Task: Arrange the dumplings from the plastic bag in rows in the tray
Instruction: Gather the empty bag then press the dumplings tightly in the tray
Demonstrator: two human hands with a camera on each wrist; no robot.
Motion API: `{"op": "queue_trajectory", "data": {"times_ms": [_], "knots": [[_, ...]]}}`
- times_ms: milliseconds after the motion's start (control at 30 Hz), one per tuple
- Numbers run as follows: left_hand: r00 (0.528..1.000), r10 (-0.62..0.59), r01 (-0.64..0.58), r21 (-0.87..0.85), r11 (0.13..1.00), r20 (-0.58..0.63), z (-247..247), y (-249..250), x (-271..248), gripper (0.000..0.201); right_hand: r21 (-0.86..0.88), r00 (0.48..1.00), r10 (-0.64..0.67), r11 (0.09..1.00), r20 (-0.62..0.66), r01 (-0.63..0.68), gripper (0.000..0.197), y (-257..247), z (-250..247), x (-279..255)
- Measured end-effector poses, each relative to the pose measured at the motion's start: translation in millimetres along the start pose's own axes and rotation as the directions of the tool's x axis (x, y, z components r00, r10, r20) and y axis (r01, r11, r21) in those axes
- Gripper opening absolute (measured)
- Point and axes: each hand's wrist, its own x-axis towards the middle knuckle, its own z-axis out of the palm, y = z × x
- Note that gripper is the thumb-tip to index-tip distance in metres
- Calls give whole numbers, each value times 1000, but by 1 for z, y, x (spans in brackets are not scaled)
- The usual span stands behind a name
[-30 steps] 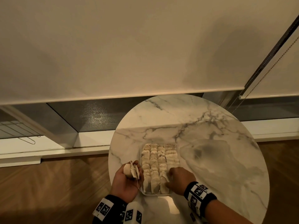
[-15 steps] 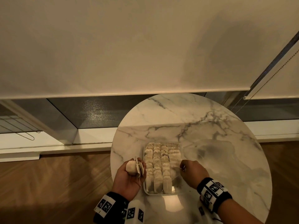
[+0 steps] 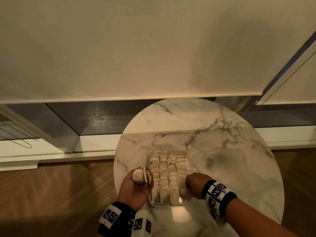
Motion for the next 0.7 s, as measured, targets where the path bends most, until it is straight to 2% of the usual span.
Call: {"op": "queue_trajectory", "data": {"times_ms": [133,333,433,600,700], "knots": [[1000,11,-11,23,1000,-5,-2,0,1,21,-167,997,29,985,-66,-39,33,-17,-1,6],[1000,5,-5,-6,1000,-13,-4,-2,-1,21,-216,990,78,971,-118,-102,30,-24,0,11],[1000,3,-3,-13,1000,-19,-5,-3,-2,21,-182,982,90,976,-163,-120,30,-24,3,8],[999,12,-12,12,1000,-41,-1,-7,-2,20,-37,953,88,994,-289,-103,49,-23,10,-2],[999,13,-12,32,999,-46,-1,-10,-1,20,-23,964,45,998,-262,-53,37,-26,15,-4]]}}
